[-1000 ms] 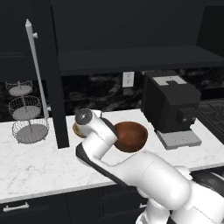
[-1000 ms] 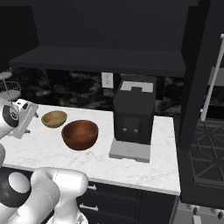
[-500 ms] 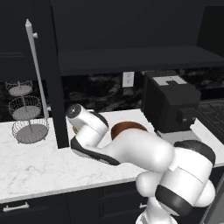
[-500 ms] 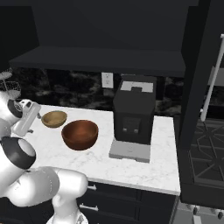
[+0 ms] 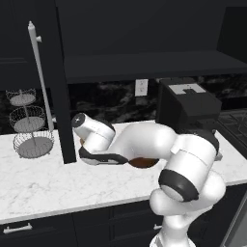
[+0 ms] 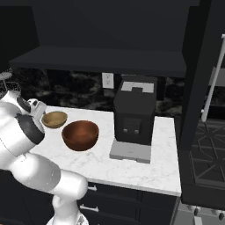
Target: Pick up the bowls on the counter and stack them on top of one another in the open cabinet. Place the smaller bowl on top of the larger bowl.
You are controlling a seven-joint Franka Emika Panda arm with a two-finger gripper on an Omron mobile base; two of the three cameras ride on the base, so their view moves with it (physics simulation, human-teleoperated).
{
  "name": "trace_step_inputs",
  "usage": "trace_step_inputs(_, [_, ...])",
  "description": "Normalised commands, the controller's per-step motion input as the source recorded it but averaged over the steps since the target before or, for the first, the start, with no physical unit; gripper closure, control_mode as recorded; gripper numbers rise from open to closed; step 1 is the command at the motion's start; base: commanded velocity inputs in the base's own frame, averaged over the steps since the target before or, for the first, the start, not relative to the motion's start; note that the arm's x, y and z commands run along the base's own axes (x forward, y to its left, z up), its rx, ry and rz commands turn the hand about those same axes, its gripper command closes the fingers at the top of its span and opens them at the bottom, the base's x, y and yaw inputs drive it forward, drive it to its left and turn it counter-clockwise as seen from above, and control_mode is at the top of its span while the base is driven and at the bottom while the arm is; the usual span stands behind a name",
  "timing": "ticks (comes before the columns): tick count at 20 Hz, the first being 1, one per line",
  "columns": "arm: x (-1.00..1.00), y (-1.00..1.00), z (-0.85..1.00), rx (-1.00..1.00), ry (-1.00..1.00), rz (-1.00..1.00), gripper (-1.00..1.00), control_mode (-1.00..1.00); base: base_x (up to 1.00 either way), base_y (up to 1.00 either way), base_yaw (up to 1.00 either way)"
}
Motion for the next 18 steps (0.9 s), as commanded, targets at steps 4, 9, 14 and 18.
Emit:
trace_step_inputs(4, [0.53,0.00,-0.33,-0.06,0.05,0.00,-1.00,-1.00,0.00,0.00,0.00])
trace_step_inputs(9, [0.35,0.01,-0.45,-0.09,0.06,0.00,-1.00,-1.00,0.00,0.00,0.00])
trace_step_inputs(14, [0.33,0.06,-0.25,-0.04,0.01,0.00,-1.00,-1.00,0.00,0.00,0.00])
trace_step_inputs(18, [0.37,0.21,-0.11,0.00,0.00,0.00,-1.00,-1.00,0.00,0.00,0.00])
